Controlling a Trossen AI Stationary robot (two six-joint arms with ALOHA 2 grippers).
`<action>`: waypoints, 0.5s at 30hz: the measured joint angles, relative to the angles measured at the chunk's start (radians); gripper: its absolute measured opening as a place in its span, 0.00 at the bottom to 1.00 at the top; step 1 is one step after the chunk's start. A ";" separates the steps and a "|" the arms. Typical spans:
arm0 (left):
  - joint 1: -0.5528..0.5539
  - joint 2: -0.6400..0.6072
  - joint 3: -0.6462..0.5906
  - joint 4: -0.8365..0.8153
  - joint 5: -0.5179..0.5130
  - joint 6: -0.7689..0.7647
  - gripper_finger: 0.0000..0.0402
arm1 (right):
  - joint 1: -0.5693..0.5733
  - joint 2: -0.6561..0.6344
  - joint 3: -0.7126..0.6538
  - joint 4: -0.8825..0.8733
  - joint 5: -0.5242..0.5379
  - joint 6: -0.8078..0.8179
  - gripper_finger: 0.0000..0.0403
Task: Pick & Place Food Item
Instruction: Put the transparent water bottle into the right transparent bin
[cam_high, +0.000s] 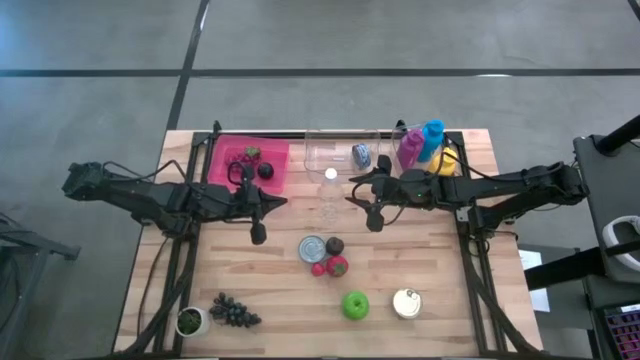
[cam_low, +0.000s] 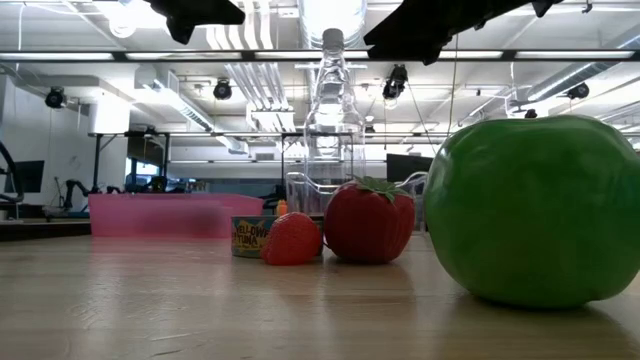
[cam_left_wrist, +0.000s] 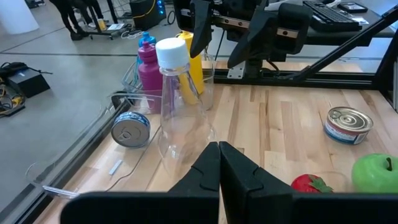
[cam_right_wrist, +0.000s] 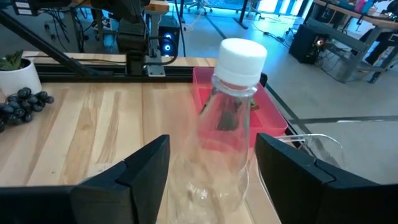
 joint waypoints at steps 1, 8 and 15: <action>0.000 0.000 0.000 0.000 0.000 0.000 0.00 | 0.000 0.000 0.000 0.000 0.000 0.000 0.58; 0.000 0.000 0.000 0.000 0.000 0.000 0.00 | 0.000 0.000 0.001 0.000 0.000 0.000 0.58; 0.000 0.000 0.000 0.000 0.000 0.000 0.00 | 0.000 0.000 0.000 0.000 0.000 0.003 0.61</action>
